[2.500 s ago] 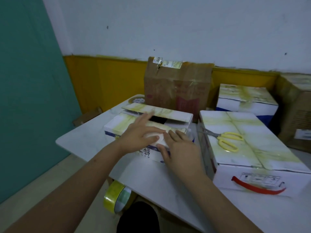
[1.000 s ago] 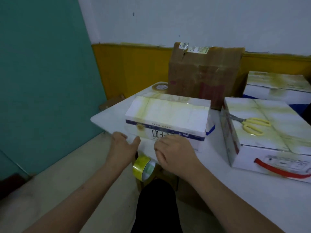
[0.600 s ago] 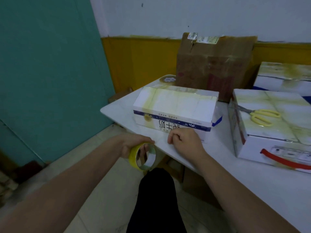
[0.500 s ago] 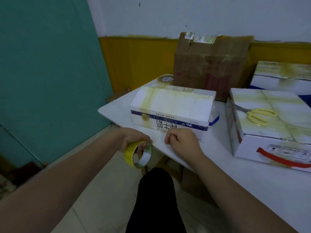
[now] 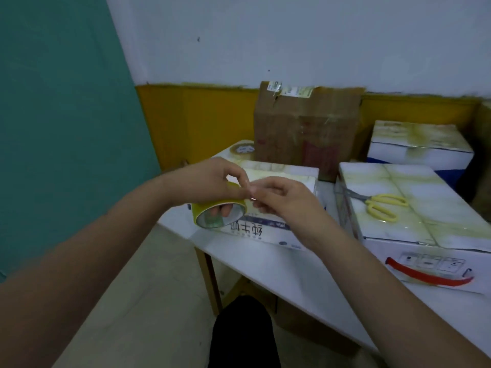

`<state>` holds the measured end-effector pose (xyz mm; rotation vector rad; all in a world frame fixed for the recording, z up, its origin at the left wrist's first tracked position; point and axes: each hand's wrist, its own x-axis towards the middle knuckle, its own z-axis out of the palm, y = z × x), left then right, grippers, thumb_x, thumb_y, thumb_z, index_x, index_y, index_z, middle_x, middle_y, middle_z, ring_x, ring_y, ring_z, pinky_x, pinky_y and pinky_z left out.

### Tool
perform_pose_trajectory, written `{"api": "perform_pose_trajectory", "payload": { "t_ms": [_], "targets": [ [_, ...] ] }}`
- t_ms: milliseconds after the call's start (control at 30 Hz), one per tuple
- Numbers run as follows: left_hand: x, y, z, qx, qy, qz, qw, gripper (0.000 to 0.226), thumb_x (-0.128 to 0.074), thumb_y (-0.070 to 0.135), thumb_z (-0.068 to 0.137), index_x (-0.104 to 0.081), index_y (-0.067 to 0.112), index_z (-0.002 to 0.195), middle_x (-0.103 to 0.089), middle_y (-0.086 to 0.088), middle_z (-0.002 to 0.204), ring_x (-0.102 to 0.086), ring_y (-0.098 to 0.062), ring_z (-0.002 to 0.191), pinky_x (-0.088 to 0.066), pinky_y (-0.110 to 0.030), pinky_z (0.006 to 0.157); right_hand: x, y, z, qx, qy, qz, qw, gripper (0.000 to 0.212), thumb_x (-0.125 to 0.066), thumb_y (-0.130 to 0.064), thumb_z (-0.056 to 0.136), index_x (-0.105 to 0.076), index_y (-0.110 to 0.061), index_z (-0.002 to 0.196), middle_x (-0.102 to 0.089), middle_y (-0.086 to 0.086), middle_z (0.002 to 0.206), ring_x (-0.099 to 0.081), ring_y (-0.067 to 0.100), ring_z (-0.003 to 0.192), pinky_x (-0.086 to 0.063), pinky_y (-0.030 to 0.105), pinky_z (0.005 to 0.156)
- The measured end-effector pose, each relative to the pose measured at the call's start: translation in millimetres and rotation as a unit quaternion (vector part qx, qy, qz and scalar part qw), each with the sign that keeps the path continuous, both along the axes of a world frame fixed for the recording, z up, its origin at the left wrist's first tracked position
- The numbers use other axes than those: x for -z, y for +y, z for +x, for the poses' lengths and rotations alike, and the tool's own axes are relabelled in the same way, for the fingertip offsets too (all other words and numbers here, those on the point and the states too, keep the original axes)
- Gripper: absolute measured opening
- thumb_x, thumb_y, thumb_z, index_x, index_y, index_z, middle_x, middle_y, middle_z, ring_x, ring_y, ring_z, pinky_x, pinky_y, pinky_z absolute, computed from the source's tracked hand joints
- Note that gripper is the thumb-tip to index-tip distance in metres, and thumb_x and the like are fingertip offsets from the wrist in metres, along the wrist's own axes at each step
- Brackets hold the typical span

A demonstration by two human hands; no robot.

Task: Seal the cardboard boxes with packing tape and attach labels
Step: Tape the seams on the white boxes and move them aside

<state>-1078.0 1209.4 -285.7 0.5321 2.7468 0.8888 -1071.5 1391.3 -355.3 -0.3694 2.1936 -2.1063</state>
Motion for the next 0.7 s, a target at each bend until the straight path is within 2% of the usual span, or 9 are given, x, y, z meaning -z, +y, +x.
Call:
{"api": "perform_pose_trajectory", "payload": {
  "t_ms": [100,167,233,300,433,467,533,633,700],
  "targets": [
    [-20,20,-23,0.036,0.014,0.034,0.999,0.017,-0.072,0.037,0.09,-0.072,0.021,0.098,-0.07,0.001,0.063,-0.059,-0.012,0.052,-0.049,-0.021,0.055,-30,28,-14,0.072,0.017,0.025,0.997,0.011,-0.072,-0.017,0.089,-0.075,-0.007,0.092,-0.071,-0.002,0.071,-0.059,0.004,0.06,-0.053,0.016,0.063],
    [-28,33,-44,0.07,0.011,0.022,0.997,0.028,-0.076,0.04,0.086,-0.07,0.024,0.109,-0.073,0.008,0.08,-0.064,-0.006,0.059,-0.05,-0.018,0.058,-45,48,-27,0.12,0.032,0.062,0.99,0.011,-0.072,-0.018,0.089,-0.075,-0.007,0.087,-0.073,0.0,0.071,-0.059,0.003,0.057,-0.052,0.014,0.06],
    [-28,42,-68,0.096,0.031,-0.009,0.995,0.051,-0.08,0.042,0.081,-0.059,0.033,0.127,-0.066,0.02,0.109,-0.067,0.001,0.08,-0.052,-0.016,0.07,-53,67,-42,0.166,0.02,0.084,0.982,0.012,-0.072,-0.018,0.09,-0.076,-0.007,0.084,-0.074,0.003,0.074,-0.06,0.003,0.056,-0.052,0.015,0.058],
    [-21,47,-94,0.12,0.091,-0.037,0.988,0.059,-0.082,0.035,0.082,-0.054,0.034,0.134,-0.058,0.026,0.122,-0.06,0.004,0.104,-0.049,-0.015,0.083,-52,83,-57,0.193,-0.02,0.095,0.977,0.012,-0.072,-0.016,0.09,-0.075,-0.005,0.084,-0.074,0.006,0.075,-0.061,0.007,0.056,-0.051,0.017,0.054],
    [14,59,-134,0.161,0.202,-0.124,0.958,0.025,-0.069,0.02,0.086,-0.062,0.024,0.109,-0.062,0.011,0.096,-0.06,-0.011,0.092,-0.048,-0.032,0.076,-32,99,-78,0.222,-0.08,0.169,0.957,0.015,-0.072,-0.014,0.09,-0.075,-0.001,0.082,-0.073,0.01,0.071,-0.06,0.006,0.048,-0.046,0.015,0.045],
    [27,62,-140,0.17,0.231,-0.109,0.952,0.023,-0.066,0.016,0.085,-0.06,0.022,0.106,-0.06,0.008,0.093,-0.059,-0.015,0.091,-0.045,-0.033,0.073,-28,101,-83,0.23,-0.083,0.193,0.95,0.016,-0.073,-0.014,0.09,-0.075,-0.002,0.079,-0.073,0.01,0.07,-0.06,0.006,0.047,-0.047,0.016,0.045],
    [58,65,-141,0.154,0.255,-0.01,0.955,0.03,-0.06,0.008,0.087,-0.056,0.024,0.112,-0.061,0.007,0.096,-0.059,-0.014,0.093,-0.041,-0.028,0.072,-23,104,-92,0.237,-0.085,0.245,0.936,0.019,-0.072,-0.015,0.09,-0.076,-0.003,0.076,-0.074,0.01,0.071,-0.065,0.011,0.054,-0.053,0.02,0.052],
    [91,64,-131,0.039,0.164,0.159,0.973,0.031,-0.061,0.01,0.092,-0.055,0.03,0.115,-0.067,0.008,0.097,-0.063,-0.008,0.091,-0.05,-0.027,0.078,-22,105,-97,0.22,-0.111,0.286,0.926,0.017,-0.072,-0.016,0.09,-0.078,-0.002,0.081,-0.076,0.011,0.078,-0.069,0.019,0.068,-0.061,0.032,0.076],
    [97,61,-133,0.015,0.156,0.154,0.976,0.019,-0.061,0.012,0.092,-0.059,0.029,0.1,-0.069,0.011,0.092,-0.064,-0.007,0.089,-0.053,-0.035,0.082,-22,105,-95,0.218,-0.125,0.293,0.923,0.016,-0.071,-0.014,0.09,-0.078,0.0,0.085,-0.076,0.011,0.081,-0.068,0.018,0.069,-0.06,0.033,0.081]
  ]
}}
